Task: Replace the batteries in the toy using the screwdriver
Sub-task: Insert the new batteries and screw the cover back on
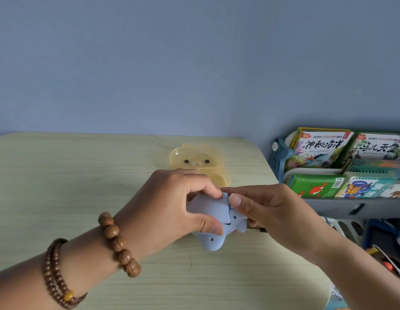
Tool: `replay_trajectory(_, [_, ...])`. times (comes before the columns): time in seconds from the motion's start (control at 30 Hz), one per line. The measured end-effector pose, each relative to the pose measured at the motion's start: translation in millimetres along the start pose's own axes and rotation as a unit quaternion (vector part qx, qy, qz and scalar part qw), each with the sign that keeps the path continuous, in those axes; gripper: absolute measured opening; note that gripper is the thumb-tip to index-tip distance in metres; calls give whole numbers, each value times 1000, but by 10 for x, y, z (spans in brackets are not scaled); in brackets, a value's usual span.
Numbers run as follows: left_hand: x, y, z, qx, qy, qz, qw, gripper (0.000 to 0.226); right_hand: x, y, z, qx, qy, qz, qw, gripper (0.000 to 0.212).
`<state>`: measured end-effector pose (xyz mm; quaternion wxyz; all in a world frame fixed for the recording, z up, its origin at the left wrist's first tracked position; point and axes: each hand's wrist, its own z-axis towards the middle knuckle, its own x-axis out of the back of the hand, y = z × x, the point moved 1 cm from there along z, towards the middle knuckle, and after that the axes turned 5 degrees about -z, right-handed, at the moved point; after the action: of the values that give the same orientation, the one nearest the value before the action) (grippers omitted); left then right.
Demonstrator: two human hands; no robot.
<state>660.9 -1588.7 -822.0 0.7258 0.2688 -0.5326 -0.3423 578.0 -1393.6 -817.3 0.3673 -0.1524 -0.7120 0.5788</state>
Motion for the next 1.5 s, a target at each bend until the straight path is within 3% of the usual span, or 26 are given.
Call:
replay_trajectory(0.5, [-118, -110, -200, -67, 29, 39, 997, 53, 42, 129, 29, 4, 3, 19, 1000, 28])
replay_trajectory(0.7, [-113, -97, -209, -99, 31, 79, 991, 46, -1, 168, 15, 28, 27, -51, 998, 38])
replay_trajectory(0.9, [-92, -55, -207, -85, 33, 82, 992, 46, 256, 190, -125, 72, 128, -261, 954, 48])
replay_trajectory(1.03, [-103, -50, -212, -82, 25, 74, 994, 46, 379, 354, -314, 40, 122, -417, 900, 27])
replay_trajectory(1.13, [-107, -45, -191, -83, 25, 78, 993, 46, 371, 420, -343, 42, 149, -406, 901, 9])
replay_trajectory(1.33, [-114, -40, -200, -77, 32, 76, 994, 45, 466, 143, -361, 74, 208, -353, 909, 8])
replay_trajectory(1.5, [-137, -37, -188, -76, 27, 80, 993, 45, 461, -274, -466, 190, 192, -296, 916, 12])
